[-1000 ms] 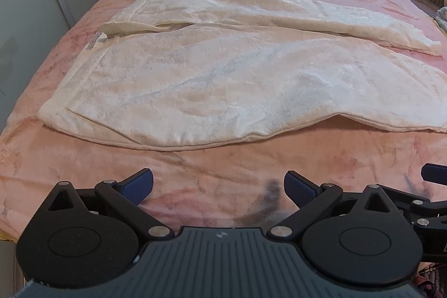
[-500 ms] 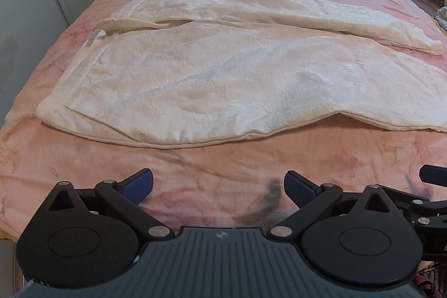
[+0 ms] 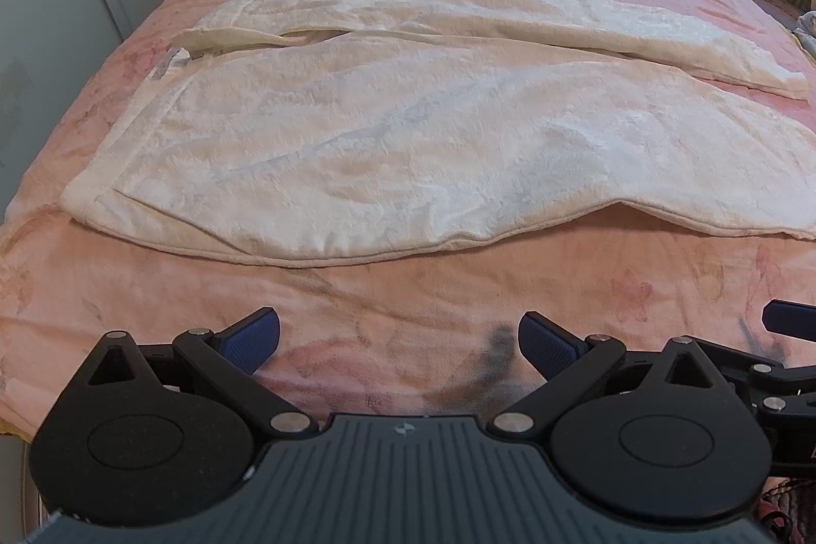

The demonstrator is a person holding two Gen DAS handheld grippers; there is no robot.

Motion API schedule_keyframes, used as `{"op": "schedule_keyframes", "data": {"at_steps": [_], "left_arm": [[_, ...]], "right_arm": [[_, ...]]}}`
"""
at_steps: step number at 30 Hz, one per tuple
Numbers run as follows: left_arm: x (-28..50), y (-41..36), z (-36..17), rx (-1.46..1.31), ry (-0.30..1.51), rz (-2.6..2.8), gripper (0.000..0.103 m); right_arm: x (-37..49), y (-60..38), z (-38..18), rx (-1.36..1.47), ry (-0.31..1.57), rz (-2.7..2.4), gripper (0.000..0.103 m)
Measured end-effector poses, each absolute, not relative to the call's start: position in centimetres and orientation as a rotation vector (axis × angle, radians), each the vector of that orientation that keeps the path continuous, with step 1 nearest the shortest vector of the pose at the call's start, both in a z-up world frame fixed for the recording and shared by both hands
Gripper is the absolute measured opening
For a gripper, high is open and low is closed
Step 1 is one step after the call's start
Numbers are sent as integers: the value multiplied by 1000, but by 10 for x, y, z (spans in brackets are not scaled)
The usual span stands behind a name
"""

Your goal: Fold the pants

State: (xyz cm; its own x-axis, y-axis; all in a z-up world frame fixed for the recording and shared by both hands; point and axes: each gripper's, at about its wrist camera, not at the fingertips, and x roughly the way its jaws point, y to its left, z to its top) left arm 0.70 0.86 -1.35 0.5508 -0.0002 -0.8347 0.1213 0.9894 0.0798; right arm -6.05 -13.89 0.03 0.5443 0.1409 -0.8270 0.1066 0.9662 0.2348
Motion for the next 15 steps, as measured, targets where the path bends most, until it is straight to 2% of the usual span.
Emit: {"op": "schedule_keyframes", "data": {"at_steps": [15], "left_arm": [[8, 9, -15, 129, 993, -72, 101]], "right_arm": [[-60, -139, 0, 278, 1003, 27, 103]]}}
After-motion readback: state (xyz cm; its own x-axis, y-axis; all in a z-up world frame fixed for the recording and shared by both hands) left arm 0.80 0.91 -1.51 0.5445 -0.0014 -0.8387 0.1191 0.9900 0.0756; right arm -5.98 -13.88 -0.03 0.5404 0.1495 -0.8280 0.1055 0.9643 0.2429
